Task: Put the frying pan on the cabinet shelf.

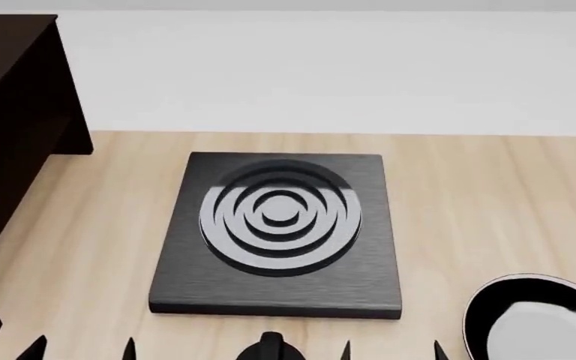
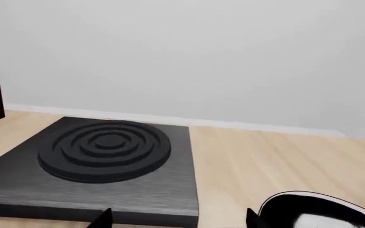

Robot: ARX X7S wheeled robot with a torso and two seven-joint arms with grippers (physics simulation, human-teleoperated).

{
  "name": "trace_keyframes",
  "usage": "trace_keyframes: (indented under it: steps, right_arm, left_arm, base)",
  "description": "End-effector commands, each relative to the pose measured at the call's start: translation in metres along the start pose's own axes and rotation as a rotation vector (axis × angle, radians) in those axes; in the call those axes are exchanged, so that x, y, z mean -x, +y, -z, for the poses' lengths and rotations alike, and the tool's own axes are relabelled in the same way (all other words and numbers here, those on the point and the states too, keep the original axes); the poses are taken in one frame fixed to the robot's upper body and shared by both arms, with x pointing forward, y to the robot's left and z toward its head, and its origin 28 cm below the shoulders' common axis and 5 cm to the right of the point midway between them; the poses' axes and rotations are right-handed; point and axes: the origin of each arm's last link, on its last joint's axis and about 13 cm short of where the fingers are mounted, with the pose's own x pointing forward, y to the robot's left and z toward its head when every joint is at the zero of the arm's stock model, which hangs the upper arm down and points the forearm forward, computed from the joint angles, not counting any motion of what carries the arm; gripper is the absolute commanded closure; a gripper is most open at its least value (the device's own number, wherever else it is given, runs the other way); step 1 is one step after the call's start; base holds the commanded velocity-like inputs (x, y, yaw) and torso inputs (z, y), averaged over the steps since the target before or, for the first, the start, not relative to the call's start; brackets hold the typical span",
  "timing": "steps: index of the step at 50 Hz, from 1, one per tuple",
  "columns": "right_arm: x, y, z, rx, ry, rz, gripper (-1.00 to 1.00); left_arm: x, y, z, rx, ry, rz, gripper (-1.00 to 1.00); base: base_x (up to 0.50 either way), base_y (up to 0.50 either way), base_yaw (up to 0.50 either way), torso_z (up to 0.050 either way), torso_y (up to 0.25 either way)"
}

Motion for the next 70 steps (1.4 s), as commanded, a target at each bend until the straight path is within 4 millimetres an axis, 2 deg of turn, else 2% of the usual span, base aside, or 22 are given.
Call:
trace_keyframes:
  steps: [1,2,15,16,19,21,26,32,38,42,49,55,59,65,70]
  right_arm:
    - [0.000,0.001,0.001,-0.006,0.004,-0.002,-1.00]
    - [0.001,0.001,0.000,-0.010,0.004,-0.001,-1.00]
    - [0.000,0.002,-0.012,-0.012,-0.019,0.001,-1.00]
    - [-0.001,0.001,-0.016,-0.010,-0.027,0.003,-1.00]
    - [-0.002,-0.002,-0.033,-0.013,-0.064,0.016,-1.00]
    - [-0.002,-0.004,-0.040,-0.015,-0.074,0.019,-1.00]
    - [-0.003,-0.015,-0.054,0.000,-0.108,0.031,-1.00]
    - [0.000,-0.025,-0.078,-0.011,-0.111,0.065,-1.00]
    - [0.003,-0.032,-0.097,-0.032,-0.058,0.097,-1.00]
    - [0.004,-0.041,-0.117,0.021,-0.023,0.104,-1.00]
    - [0.006,-0.049,-0.139,0.019,0.083,0.137,-1.00]
    - [0.001,-0.058,-0.134,-0.013,0.199,0.164,-1.00]
    - [-0.003,-0.063,-0.116,-0.032,0.284,0.174,-1.00]
    - [-0.005,-0.068,-0.081,0.006,0.391,0.241,-1.00]
    - [-0.005,-0.070,-0.071,-0.026,0.434,0.240,-1.00]
  left_arm:
    - [0.003,0.001,0.016,-0.013,0.079,0.003,-1.00]
    - [0.001,0.000,0.000,-0.011,0.014,0.007,-1.00]
    - [0.004,-0.004,-0.014,0.036,-0.005,0.001,-1.00]
    - [0.004,-0.005,-0.017,-0.008,-0.010,0.021,-1.00]
    - [0.006,-0.008,-0.032,0.059,-0.019,0.019,-1.00]
    - [0.007,-0.009,-0.041,0.045,-0.056,0.016,-1.00]
    - [0.010,-0.013,-0.077,0.100,-0.082,0.037,-1.00]
    - [0.019,-0.012,-0.101,0.122,-0.092,0.061,-1.00]
    - [0.020,-0.011,-0.121,0.105,-0.042,0.103,-1.00]
    - [0.017,-0.007,-0.139,0.121,-0.056,0.082,-1.00]
    - [0.006,-0.007,-0.154,0.109,-0.006,0.105,-1.00]
    - [0.004,-0.007,-0.156,0.112,0.018,0.111,-1.00]
    - [0.007,-0.005,-0.149,0.115,0.046,0.099,-1.00]
    - [0.007,-0.006,-0.153,0.114,0.044,0.111,-1.00]
    - [0.007,-0.008,-0.151,0.112,0.050,0.127,-1.00]
  base:
    - [0.00,0.00,0.00,0.000,0.000]
    - [0.00,0.00,0.00,0.000,0.000]
    - [0.00,0.00,0.00,0.000,0.000]
    - [0.00,0.00,0.00,0.000,0.000]
    - [0.00,0.00,0.00,0.000,0.000]
    - [0.00,0.00,0.00,0.000,0.000]
    - [0.00,0.00,0.00,0.000,0.000]
    - [0.00,0.00,0.00,0.000,0.000]
    - [0.00,0.00,0.00,0.000,0.000]
    - [0.00,0.00,0.00,0.000,0.000]
    - [0.00,0.00,0.00,0.000,0.000]
    - [0.00,0.00,0.00,0.000,0.000]
    - [0.00,0.00,0.00,0.000,0.000]
    - [0.00,0.00,0.00,0.000,0.000]
    - [0.00,0.00,0.00,0.000,0.000]
